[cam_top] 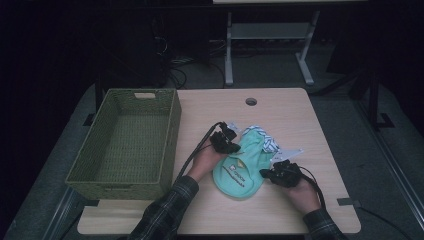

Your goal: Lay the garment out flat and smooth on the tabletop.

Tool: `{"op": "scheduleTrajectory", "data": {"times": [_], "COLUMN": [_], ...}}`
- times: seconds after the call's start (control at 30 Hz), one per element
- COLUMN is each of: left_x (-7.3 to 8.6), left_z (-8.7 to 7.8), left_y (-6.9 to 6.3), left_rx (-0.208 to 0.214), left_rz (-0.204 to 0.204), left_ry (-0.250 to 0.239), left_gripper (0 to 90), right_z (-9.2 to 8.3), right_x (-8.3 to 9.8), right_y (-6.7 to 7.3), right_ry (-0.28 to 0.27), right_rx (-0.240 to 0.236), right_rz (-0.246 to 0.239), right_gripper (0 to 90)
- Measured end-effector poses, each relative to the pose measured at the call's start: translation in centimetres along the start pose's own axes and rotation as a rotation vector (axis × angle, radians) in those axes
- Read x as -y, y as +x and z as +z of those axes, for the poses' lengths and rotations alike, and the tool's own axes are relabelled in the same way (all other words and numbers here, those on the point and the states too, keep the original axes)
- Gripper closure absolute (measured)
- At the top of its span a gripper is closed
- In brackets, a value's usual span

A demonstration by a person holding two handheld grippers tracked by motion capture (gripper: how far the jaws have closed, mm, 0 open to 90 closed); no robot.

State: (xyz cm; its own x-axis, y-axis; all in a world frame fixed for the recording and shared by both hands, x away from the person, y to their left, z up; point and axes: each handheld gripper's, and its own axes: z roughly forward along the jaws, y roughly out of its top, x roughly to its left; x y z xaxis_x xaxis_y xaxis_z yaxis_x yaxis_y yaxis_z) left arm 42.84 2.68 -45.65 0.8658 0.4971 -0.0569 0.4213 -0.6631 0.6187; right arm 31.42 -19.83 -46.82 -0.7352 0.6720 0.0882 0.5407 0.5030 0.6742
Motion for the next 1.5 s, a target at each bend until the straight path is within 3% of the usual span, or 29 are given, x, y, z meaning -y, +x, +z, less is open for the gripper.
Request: {"op": "scheduleTrajectory", "data": {"times": [0.17, 0.27, 0.37, 0.47, 0.57, 0.7, 0.8, 1.07, 1.23, 1.5], "left_x": [0.6, 1.4, 2.0, 2.2, 1.9, 2.0, 2.6, 4.0, 4.7, 5.6], "left_z": [-1.6, -2.1, -2.1, -2.4, -3.0, -3.0, -2.6, -3.2, -3.7, -4.3], "left_y": [1.2, 1.8, 1.3, 0.6, -0.4, -2.0, -2.6, -3.7, -5.1, -7.1], "left_rx": [-0.071, -0.066, -0.090, -0.094, -0.099, -0.054, -0.056, -0.020, 0.013, 0.043], "left_rz": [-0.044, -0.092, -0.096, -0.095, -0.065, -0.026, -0.009, -0.032, -0.011, 0.026], "left_ry": [0.005, 0.010, 0.043, 0.019, 0.001, 0.026, 0.072, 0.070, 0.083, 0.083], "left_gripper": [89.4, 89.2, 88.0, 82.7, 79.1, 85.6, 88.6, 89.5, 89.4, 89.3], "right_z": [-0.1, -0.2, -0.2, -0.3, -0.5, -1.0, -0.9, -0.6, -0.9, -1.3], "right_x": [0.0, 0.1, 0.0, 0.1, 0.1, 0.1, 0.1, 0.3, 0.5, 0.9], "right_y": [0.0, -0.2, -0.3, -0.5, -0.8, -0.7, -0.4, -0.7, -1.3, -1.4], "right_ry": [0.003, 0.005, 0.006, 0.010, 0.006, -0.019, -0.010, 0.017, 0.018, 0.026], "right_rx": [0.012, 0.020, 0.029, 0.044, 0.052, 0.040, 0.016, 0.035, 0.049, 0.031], "right_rz": [0.004, 0.005, 0.005, -0.004, -0.001, 0.007, 0.003, 0.003, 0.020, 0.023], "right_gripper": [89.8, 89.8, 89.8, 89.8, 89.7, 89.8, 89.8, 89.8, 89.8, 89.7]}}
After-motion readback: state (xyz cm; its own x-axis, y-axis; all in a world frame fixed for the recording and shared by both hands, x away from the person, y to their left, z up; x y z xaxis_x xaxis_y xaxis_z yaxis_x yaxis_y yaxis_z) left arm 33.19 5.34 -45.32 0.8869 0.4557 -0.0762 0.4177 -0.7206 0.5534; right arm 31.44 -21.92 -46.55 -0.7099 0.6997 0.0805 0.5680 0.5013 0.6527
